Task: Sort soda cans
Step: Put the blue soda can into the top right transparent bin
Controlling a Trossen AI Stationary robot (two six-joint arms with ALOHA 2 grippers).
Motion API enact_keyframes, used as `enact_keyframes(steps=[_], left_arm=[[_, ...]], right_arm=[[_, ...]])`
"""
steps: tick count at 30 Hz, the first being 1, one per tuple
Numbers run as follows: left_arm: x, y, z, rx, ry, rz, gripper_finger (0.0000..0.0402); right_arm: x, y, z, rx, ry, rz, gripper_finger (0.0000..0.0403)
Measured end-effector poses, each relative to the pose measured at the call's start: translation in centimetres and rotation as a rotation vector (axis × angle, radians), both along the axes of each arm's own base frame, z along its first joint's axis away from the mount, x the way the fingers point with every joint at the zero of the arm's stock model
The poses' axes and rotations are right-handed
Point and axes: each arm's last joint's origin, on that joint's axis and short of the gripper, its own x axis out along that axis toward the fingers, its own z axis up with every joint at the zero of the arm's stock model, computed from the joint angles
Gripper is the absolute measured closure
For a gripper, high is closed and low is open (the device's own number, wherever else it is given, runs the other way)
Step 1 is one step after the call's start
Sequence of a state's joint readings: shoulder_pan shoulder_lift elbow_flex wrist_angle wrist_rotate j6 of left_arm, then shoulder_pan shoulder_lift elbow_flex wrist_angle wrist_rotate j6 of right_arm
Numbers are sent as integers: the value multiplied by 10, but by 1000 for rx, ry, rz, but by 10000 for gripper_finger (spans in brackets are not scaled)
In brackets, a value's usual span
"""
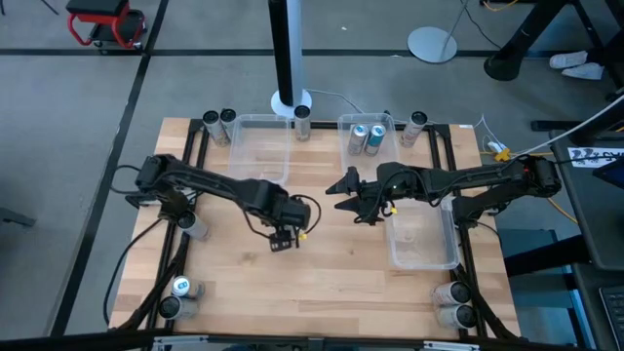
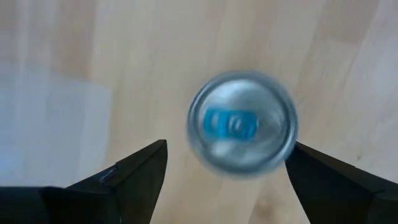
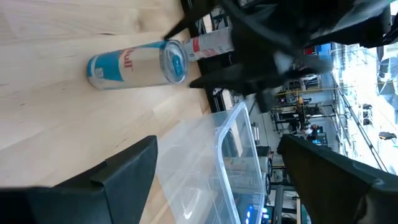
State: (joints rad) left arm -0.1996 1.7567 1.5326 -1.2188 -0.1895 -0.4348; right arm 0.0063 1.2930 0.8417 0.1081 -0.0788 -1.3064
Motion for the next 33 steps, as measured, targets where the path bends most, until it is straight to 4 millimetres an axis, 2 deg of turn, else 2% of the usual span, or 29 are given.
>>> enact_keyframes(steps=[7,11,15,18,22,29,33], left_arm=[[-39,-11,49,18,-155,39,92],[-75,-21,74,78,-231,60,93],[-116,-32,84,121,-346,89,93],[-143,-40,83,121,-437,106,93],[-168,-45,72,130,-534,120,93],[-184,-46,44,152,-565,86,93],[-187,-46,29,174,-540,78,93]], right_arm=[[0,0,0,0,0,0,63],[0,0,1,2,-9,-1,63],[3,2,4,122,-38,21,63],[12,4,-2,187,-49,66,63],[37,6,-4,225,-12,53,63],[89,15,11,227,126,60,63],[116,17,10,254,234,20,63]])
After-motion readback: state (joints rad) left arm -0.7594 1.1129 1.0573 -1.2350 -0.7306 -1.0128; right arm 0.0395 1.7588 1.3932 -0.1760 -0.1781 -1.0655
